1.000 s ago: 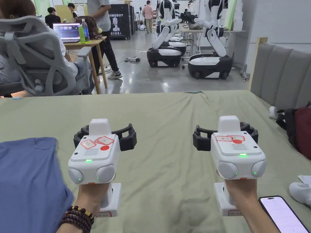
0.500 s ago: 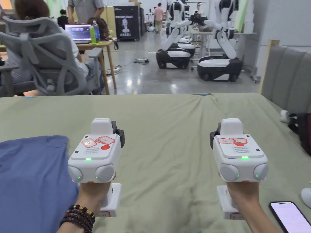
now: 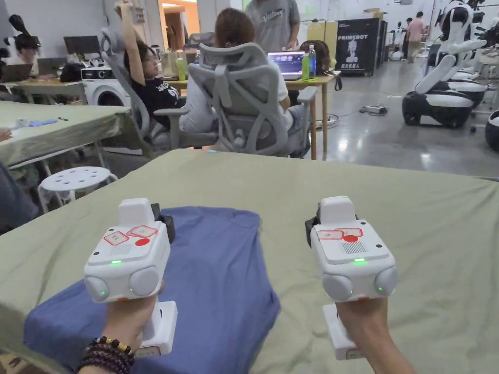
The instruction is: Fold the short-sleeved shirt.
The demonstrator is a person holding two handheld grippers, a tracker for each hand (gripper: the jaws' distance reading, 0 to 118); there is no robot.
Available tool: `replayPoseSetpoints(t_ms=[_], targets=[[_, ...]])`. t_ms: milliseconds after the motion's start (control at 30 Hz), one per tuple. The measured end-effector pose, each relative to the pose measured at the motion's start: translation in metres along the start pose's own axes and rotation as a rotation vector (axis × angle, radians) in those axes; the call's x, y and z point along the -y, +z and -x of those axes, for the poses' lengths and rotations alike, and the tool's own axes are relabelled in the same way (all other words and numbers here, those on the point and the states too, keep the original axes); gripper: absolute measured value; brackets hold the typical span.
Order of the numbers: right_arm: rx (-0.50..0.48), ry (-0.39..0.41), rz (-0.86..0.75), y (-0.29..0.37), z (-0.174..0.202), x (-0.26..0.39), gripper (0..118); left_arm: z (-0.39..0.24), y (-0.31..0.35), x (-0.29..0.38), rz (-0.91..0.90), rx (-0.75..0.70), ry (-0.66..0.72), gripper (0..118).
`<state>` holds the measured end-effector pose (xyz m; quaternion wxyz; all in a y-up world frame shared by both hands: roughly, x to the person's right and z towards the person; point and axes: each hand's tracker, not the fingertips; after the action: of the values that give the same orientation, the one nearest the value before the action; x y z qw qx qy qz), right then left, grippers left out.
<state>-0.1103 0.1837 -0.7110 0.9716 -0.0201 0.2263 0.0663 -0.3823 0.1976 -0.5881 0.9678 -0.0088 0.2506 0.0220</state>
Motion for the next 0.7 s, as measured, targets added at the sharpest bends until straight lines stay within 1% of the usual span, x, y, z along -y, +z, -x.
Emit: replayPoseSetpoints(t_ms=[100,233,300,333,367,400,433,467,500,533,567,600,667,700], targets=[[-0.026,-0.019,-0.002,-0.008,0.006,-0.001,0,0.003,-0.005,0.004,0.012,0.015,-0.038,0],[-0.01,-0.025,0.016,-0.014,0.001,-0.001,0,-0.008,-0.019,0.012,0.06,0.077,-0.062,0],[0.0,-0.028,0.023,-0.017,-0.002,0.0,0,-0.016,-0.037,0.013,0.133,0.139,-0.054,0],[-0.001,-0.029,0.025,-0.018,-0.004,0.001,0,-0.02,-0.048,0.012,0.184,0.177,-0.047,8],[-0.007,-0.028,0.031,-0.02,-0.007,0.002,0,-0.024,-0.061,0.012,0.229,0.199,-0.054,24],[-0.014,-0.018,0.043,-0.023,-0.009,0.007,0,-0.029,-0.076,0.013,0.271,0.225,-0.036,32],[-0.015,-0.004,0.053,-0.026,-0.009,0.009,0,-0.032,-0.092,0.013,0.333,0.27,-0.016,32],[-0.008,0.01,0.059,-0.029,-0.01,0.013,0,-0.038,-0.112,0.014,0.396,0.316,0.019,63],[-0.007,0.016,0.061,-0.033,-0.011,0.016,0,-0.045,-0.134,0.018,0.484,0.353,0.032,100],[-0.01,0.019,0.062,-0.032,-0.013,0.018,0,-0.048,-0.146,0.024,0.5,0.393,0.058,118],[-0.016,0.023,0.061,-0.037,-0.015,0.023,0,-0.056,-0.169,0.029,0.529,0.384,0.022,110],[-0.018,0.023,0.061,-0.044,-0.016,0.027,1,-0.067,-0.19,0.039,0.561,0.366,-0.02,111],[-0.028,0.01,0.086,-0.055,-0.017,0.032,1,-0.085,-0.227,0.06,0.608,0.324,-0.116,118],[-0.028,0.004,0.095,-0.061,-0.018,0.036,1,-0.092,-0.244,0.074,0.624,0.328,-0.144,118]])
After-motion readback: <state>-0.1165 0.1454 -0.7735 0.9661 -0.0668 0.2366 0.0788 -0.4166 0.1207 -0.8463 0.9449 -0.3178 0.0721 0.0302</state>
